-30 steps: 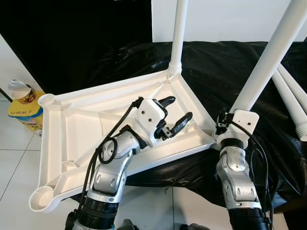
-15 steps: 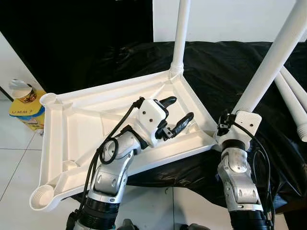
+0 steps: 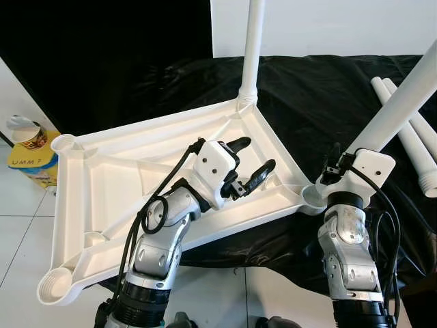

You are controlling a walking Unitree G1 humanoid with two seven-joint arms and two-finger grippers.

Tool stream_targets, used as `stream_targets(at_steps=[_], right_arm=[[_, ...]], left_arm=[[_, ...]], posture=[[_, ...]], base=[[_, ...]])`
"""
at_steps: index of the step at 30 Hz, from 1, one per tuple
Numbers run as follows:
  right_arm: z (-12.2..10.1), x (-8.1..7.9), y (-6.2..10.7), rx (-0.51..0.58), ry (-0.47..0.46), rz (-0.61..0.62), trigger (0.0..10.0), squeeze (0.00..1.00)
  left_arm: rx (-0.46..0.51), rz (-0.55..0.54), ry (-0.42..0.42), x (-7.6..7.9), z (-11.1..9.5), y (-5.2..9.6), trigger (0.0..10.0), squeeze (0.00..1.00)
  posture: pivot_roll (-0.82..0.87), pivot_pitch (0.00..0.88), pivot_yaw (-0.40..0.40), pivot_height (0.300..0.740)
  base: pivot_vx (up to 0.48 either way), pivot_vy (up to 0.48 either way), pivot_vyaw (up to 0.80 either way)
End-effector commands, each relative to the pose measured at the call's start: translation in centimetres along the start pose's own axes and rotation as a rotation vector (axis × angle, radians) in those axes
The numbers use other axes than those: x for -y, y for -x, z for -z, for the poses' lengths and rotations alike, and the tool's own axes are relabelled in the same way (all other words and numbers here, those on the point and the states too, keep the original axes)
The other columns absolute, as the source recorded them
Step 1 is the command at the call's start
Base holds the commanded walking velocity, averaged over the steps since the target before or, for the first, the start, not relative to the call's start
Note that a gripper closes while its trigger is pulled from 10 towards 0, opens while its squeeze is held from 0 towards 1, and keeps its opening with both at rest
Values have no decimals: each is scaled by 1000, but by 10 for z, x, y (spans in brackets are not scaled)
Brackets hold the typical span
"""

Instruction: Building children table

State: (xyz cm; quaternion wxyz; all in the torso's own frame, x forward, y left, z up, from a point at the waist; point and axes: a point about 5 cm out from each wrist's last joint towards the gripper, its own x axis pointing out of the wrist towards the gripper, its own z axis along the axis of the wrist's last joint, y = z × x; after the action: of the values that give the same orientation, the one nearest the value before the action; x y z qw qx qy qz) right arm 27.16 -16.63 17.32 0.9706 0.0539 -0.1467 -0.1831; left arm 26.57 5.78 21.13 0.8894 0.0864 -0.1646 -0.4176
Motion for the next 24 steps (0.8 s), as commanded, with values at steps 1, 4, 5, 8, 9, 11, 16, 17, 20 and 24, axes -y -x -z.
stream_targets(at_steps=[1, 4, 5, 8, 9, 11, 16, 17, 20, 24], right_arm=[[2, 1, 3, -6, 4, 6, 10000, 0], [5, 2, 4, -17, 12, 0, 10000, 0], [5, 2, 4, -17, 12, 0, 10000, 0], [7, 1, 5, -20, 18, -25, 10000, 0], [7, -1, 5, -16, 29, -67, 10000, 0], [7, -4, 4, -17, 39, -174, 10000, 0], [6, -7, 2, -19, 48, -271, 10000, 0], [6, -7, 2, -19, 48, -271, 10000, 0], [4, -8, -2, -26, 57, -379, 10000, 0], [0, -12, -8, -25, 82, -577, 10000, 0]], left_arm=[[7, -94, -10, -5, -2, 0, 10000, 0], [7, -95, -9, -5, -2, 0, 10000, 0], [7, -95, -9, -5, -2, 0, 10000, 0], [8, -92, -6, -5, -2, -1, 10000, 0], [12, -71, 11, -3, -3, -2, 10000, 0], [11, 10, 111, 2, -3, -3, 10000, 0], [19, 101, 179, 6, -4, -2, 10000, 1000], [19, 101, 179, 6, -4, -2, 10000, 1000], [37, 199, 215, 9, -8, -5, 10000, 1000], [27, 345, 195, 15, -13, -13, 10000, 0]], posture=[[21, 101, 25, 740], [21, 101, 25, 740], [21, 101, 25, 740], [19, 103, 28, 740], [20, 104, 28, 740], [19, 104, 30, 740], [18, 103, 29, 740], [18, 103, 29, 740], [15, 97, 29, 740], [13, 90, 27, 740]], base=[[0, 0, 0], [0, 0, 0], [0, 0, 0], [0, 0, 0], [0, 0, 0], [0, 0, 0], [0, 0, 0], [0, 0, 0], [0, 0, 0], [0, 0, 0]])
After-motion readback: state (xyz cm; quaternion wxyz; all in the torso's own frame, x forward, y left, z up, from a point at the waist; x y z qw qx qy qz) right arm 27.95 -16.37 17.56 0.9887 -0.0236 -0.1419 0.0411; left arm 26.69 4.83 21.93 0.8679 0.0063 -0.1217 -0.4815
